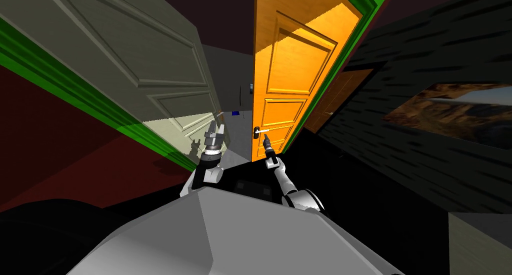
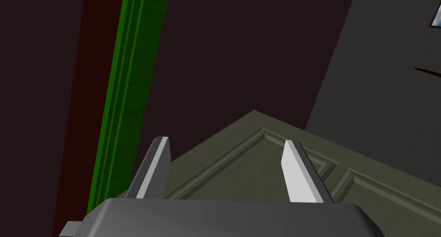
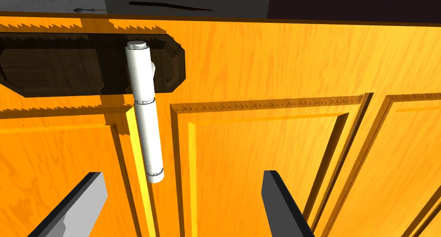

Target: Push the door open

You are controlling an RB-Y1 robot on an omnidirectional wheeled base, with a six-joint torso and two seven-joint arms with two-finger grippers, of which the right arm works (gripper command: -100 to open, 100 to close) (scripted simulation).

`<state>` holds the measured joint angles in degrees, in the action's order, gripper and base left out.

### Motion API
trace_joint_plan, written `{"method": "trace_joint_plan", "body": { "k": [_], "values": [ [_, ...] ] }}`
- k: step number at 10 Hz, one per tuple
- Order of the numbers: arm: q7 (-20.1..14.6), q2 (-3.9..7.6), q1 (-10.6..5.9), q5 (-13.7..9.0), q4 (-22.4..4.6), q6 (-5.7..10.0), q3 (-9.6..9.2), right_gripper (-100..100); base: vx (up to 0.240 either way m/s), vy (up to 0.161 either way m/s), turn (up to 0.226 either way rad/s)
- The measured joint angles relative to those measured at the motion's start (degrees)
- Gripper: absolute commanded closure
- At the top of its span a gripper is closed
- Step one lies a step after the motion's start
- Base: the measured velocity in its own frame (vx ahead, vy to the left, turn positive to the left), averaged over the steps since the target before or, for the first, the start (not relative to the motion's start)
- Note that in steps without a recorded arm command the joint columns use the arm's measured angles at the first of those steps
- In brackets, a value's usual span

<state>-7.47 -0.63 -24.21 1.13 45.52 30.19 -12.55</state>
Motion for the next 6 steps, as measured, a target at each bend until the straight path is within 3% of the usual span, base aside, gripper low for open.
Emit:
{"method": "trace_joint_plan", "body": {
  "k": [2, 4, 6],
  "values": [
    [-0.5, -0.33, -2.08, 0.0, -4.0, -0.13, -0.82, -100, 0.024, -0.107, 0.045],
    [-1.0, -0.64, -3.85, -0.1, -6.4, -0.97, -1.52, -100, 0.029, -0.088, 0.037],
    [-1.1, -1.05, -5.26, -0.1, -9.0, -0.72, -1.68, -100, 0.027, -0.079, 0.039]
  ]
}}
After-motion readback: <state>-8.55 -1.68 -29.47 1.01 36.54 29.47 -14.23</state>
